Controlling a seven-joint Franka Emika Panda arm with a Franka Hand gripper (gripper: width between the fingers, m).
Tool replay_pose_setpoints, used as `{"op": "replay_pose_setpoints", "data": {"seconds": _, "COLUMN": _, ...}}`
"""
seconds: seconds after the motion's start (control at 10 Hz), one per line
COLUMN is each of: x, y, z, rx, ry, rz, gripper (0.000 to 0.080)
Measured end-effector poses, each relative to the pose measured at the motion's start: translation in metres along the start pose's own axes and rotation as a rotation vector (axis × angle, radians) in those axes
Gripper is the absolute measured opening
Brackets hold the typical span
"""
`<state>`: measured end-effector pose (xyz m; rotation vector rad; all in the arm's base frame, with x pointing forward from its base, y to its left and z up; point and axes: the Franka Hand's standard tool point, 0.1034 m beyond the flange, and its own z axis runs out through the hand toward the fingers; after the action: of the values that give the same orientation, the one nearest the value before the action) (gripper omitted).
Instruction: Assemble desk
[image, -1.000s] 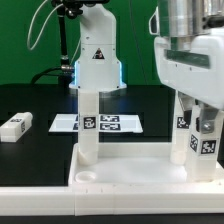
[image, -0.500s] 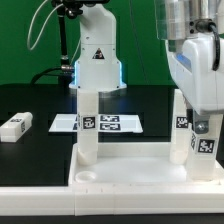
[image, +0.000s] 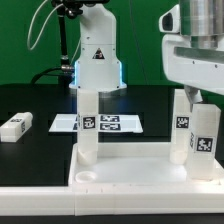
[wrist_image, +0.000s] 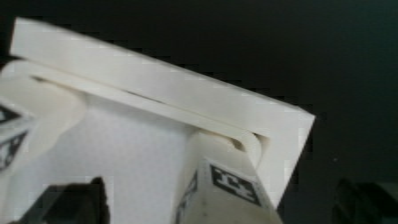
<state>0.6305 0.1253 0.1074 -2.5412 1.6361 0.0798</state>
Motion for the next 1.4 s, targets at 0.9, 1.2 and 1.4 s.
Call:
{"op": "replay_pose_setpoints", "data": {"seconds": 0.9, "x": 0.006, "y": -0.006, "z": -0.001, "rx": 0.008, "ry": 0.109, "rz": -0.562, "gripper": 0.0444}}
{"op": "replay_pose_setpoints", "data": {"seconds": 1.2, "x": 0.008, "y": -0.002, "z": 0.001, "rx": 0.006, "ry": 0.100, "rz": -0.353, "gripper": 0.0298}}
{"op": "replay_pose_setpoints", "data": {"seconds": 1.4, "x": 0.010, "y": 0.004, "z": 0.001, "rx": -0.008, "ry": 0.083, "rz": -0.035, "gripper": 0.0293}}
